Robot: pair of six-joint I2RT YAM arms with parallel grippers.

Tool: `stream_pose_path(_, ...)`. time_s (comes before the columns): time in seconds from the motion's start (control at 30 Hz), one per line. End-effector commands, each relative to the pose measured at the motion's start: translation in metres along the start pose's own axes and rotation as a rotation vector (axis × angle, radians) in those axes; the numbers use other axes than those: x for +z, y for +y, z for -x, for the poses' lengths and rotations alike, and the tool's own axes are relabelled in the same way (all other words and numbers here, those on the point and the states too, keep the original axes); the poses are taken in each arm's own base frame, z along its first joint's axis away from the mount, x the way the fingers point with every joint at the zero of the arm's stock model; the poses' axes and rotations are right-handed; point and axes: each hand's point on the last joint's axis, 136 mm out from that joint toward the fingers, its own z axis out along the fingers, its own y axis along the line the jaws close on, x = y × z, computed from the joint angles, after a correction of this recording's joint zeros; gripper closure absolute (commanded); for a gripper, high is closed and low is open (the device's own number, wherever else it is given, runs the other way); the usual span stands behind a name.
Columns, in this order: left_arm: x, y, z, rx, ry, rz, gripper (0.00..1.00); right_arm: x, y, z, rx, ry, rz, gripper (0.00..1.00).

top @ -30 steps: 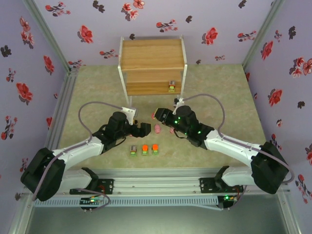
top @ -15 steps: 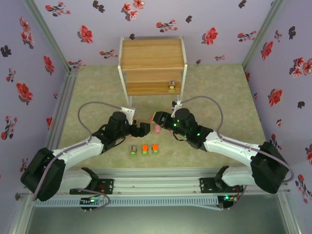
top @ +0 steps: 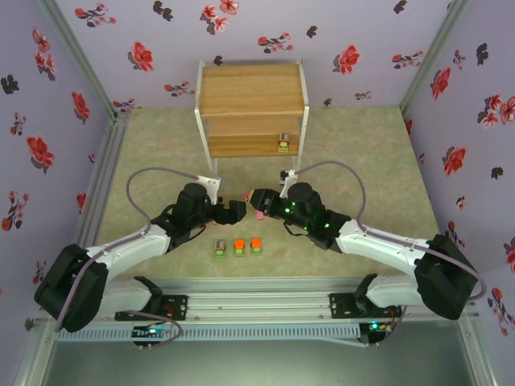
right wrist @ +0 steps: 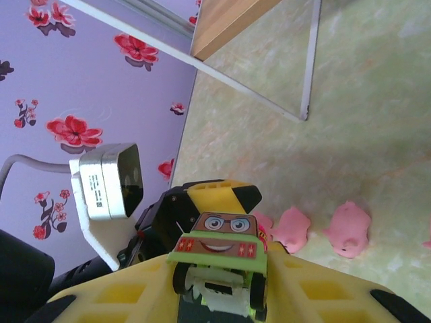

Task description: Place and organize the plastic toys onto the shelf

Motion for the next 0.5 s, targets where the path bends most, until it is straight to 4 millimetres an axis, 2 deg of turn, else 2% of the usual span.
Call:
stream_pose_path(0.0, -0.0049, 0.0066, 0.0071, -0.005, -0.023, 0.028, 0.04, -0.0044, 0.0105, -0.0028, -0.003, 0.005, 0.048, 0.87)
stream_pose_path(0.47, -0.0072, 0.0117, 0.0092, -0.015, -0.032, 0.041, 0.04, -0.0096, 0.009, -0.0071, -0.019, 0.011, 0.033, 0.92)
